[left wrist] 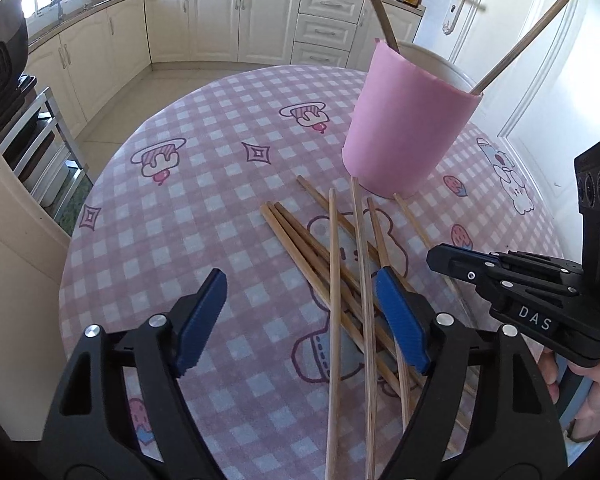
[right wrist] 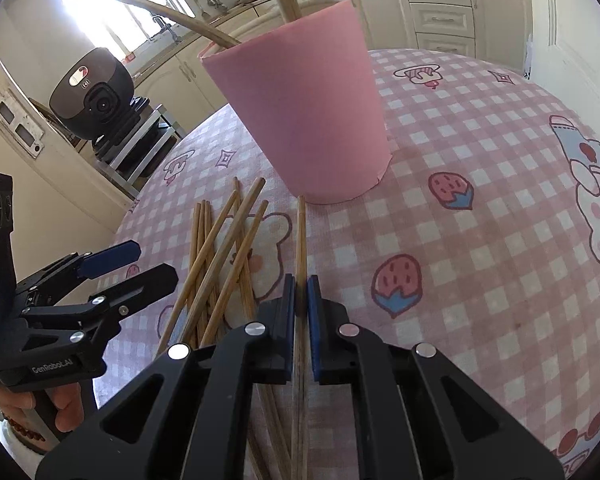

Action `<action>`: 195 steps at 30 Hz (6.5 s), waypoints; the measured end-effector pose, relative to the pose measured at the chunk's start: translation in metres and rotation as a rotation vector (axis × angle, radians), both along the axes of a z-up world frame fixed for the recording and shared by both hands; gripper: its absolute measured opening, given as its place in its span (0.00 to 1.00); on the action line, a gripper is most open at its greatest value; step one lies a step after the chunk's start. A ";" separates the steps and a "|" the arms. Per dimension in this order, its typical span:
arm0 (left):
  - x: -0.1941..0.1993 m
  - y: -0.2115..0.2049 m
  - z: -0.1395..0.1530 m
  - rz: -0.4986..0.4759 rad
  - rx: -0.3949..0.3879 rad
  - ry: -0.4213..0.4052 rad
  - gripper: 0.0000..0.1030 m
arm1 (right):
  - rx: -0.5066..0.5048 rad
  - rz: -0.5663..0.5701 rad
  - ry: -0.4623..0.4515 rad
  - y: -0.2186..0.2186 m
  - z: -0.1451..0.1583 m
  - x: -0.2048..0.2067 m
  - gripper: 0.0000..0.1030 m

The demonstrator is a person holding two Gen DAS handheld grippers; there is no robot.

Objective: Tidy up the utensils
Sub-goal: 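Move the right tool to the pile and grasp a chopstick while the left tool grasps another, then lift both held chopsticks upright and carry them over the pink cup, then drop the chopsticks into the pink cup by opening both tools, then return the left tool to the pile and grasp a chopstick while the right tool grasps another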

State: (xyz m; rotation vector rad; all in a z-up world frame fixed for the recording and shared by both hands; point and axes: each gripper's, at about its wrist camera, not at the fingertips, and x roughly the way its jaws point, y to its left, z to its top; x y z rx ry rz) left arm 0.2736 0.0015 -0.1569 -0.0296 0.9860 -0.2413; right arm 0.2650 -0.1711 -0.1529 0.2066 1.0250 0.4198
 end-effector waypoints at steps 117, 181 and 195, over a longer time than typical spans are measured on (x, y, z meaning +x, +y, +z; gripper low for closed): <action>0.025 -0.039 0.154 0.063 -0.211 -0.619 0.12 | -0.120 -0.001 -0.604 0.001 0.188 -0.005 0.05; 0.000 -0.036 -0.002 -0.054 0.029 -0.017 0.42 | -0.021 -0.028 -0.172 0.004 0.017 -0.037 0.31; 0.016 -0.043 -0.008 -0.060 0.065 -0.018 0.11 | 0.058 -0.003 -0.104 0.009 0.009 -0.019 0.31</action>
